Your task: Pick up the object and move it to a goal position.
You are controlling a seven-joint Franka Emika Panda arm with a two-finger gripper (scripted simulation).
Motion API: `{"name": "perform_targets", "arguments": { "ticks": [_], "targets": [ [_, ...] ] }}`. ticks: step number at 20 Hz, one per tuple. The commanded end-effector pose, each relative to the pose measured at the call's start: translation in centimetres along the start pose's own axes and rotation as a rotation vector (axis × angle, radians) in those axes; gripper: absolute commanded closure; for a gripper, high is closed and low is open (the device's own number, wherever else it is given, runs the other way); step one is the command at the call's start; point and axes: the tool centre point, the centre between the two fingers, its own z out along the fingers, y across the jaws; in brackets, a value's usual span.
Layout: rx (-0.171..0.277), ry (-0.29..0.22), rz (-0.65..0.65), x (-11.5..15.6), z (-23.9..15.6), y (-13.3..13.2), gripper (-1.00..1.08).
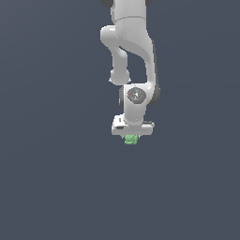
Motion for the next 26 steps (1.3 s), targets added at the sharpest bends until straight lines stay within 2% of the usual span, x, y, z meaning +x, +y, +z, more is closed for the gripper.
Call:
{"name": "perform_targets", "arguments": {
  "ticks": [1, 14, 20, 26],
  "targets": [
    [0.0, 0.0, 0.0, 0.0, 0.1, 0.0, 1.08],
    [0.0, 0.0, 0.0, -0.6, -1.7, 1.1, 1.08],
    [0.0, 0.0, 0.0, -1.7, -4.7, 3.2, 1.08],
    [0.001, 0.0, 0.0, -3.3, -9.3, 6.4, 1.08]
  ]
}}
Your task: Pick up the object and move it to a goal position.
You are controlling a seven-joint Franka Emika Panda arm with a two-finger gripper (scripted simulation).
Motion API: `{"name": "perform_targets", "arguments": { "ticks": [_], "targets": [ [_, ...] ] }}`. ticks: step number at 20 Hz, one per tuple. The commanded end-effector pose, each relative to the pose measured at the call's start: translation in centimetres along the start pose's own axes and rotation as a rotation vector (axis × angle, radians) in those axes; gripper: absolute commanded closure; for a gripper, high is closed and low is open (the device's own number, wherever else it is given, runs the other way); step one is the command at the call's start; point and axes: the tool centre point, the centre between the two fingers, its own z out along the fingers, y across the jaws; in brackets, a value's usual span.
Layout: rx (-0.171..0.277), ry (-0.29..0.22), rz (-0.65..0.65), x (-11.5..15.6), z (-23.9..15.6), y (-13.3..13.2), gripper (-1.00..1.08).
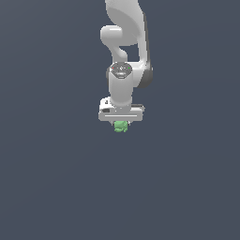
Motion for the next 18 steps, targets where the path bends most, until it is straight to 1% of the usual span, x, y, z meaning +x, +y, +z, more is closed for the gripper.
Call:
{"name": "perform_targets", "arguments": {
  "ticks": [1, 12, 18],
  "targets": [
    [0.001, 0.001, 0.001, -0.8, -2.2, 1.5, 1.08],
    [0.002, 0.001, 0.001, -4.2, -12.7, 8.6, 1.08],
    [0.002, 0.001, 0.001, -5.8, -17.8, 12.0, 1.08]
  ]
}}
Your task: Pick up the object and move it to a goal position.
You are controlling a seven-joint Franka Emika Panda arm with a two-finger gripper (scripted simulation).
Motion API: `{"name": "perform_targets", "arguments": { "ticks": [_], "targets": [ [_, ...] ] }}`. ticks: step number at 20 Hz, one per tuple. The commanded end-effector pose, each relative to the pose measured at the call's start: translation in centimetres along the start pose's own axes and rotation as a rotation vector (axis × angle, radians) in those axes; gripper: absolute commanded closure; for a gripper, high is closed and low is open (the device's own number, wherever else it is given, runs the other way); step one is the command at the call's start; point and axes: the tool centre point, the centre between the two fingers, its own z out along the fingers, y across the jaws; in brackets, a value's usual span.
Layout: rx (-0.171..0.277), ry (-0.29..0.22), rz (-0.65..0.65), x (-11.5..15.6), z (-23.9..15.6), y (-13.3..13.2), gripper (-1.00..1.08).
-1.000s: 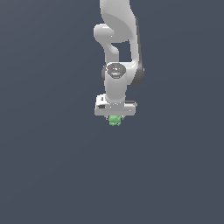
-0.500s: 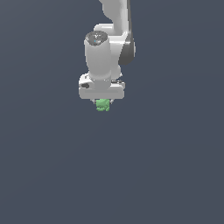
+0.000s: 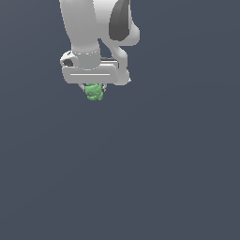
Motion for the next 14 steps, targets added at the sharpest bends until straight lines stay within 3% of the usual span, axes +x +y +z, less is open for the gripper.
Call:
{"name": "perform_targets", "arguments": {
  "ticks": [1, 14],
  "targets": [
    [0.0, -0.001, -0.001, -0.6, -2.0, 1.3, 1.08],
    [-0.002, -0.001, -0.001, -1.8, -6.9, 4.7, 1.08]
  ]
}}
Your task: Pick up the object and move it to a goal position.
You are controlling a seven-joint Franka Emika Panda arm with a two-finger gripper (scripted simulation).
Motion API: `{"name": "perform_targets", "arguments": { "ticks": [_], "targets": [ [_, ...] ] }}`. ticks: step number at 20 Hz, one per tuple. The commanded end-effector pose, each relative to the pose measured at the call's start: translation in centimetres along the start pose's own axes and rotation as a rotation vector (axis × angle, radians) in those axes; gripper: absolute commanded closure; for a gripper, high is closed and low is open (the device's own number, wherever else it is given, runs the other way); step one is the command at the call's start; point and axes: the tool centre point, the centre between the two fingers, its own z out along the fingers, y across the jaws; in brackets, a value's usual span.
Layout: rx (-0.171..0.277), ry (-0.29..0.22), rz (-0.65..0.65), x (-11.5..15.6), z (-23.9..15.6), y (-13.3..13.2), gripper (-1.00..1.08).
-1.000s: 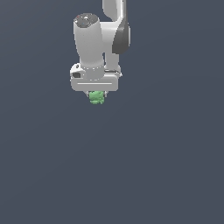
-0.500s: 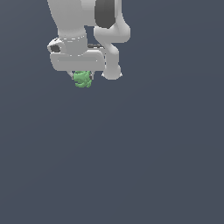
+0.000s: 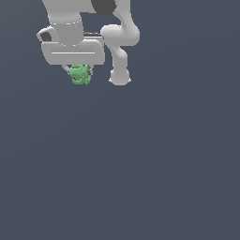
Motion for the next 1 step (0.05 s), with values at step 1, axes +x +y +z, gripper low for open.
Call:
{"name": "perform_targets", "arguments": {
  "ticks": [1],
  "targets": [
    [0.0, -0.001, -0.001, -0.05, -0.23, 0.15, 1.08]
  ]
}}
